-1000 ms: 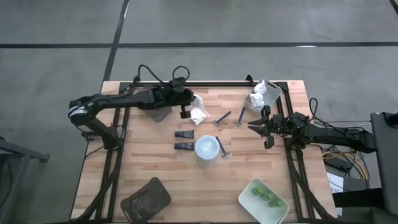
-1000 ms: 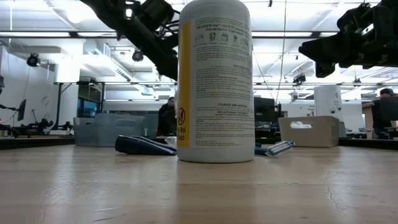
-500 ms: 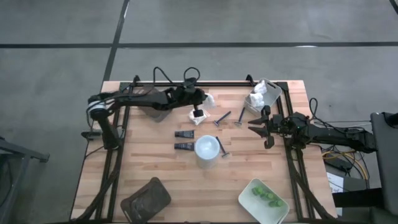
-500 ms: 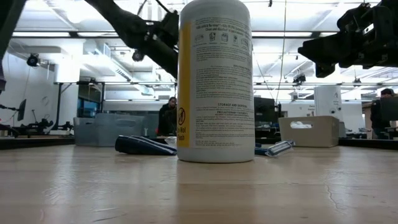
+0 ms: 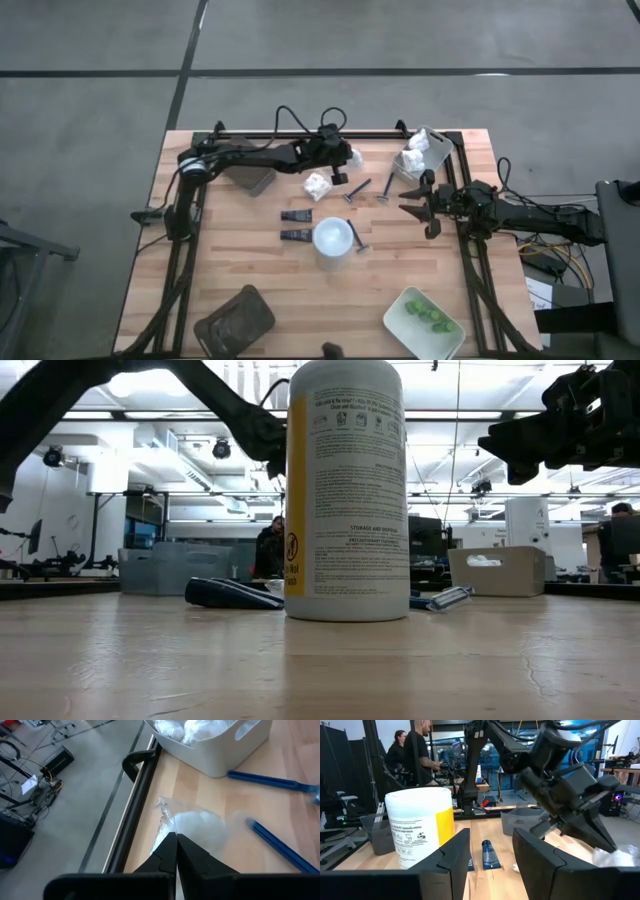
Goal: Pick & Place Travel size toiletries
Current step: Move the white cotton pack to the top middle of the table, then put the blue shave cream into the top black bin
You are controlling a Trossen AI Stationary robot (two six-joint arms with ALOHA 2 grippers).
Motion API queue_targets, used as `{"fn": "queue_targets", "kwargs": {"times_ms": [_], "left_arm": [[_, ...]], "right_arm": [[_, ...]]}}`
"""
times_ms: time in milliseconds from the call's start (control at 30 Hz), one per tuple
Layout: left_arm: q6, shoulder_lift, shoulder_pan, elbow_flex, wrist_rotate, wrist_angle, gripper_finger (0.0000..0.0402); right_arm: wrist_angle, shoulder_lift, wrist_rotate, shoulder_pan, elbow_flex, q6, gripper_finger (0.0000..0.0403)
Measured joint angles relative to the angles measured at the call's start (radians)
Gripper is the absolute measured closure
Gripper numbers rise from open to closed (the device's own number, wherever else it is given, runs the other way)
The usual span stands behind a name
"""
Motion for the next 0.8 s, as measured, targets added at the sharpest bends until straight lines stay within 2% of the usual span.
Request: {"fn": "queue_targets", "kwargs": {"times_ms": [400,800], "left_arm": [[-0.015,0.002,0.000,0.005,-0.014,-0.004,0.0389],[-0.060,-0.009,0.000,0.010,-0.014,-0.082,0.0306]], "right_arm": [[-0.002,0.000,0.000,0.000,0.000,0.000,0.0231],[-0.002,0.000,0.000,0.000,0.000,0.000,0.0213]]}}
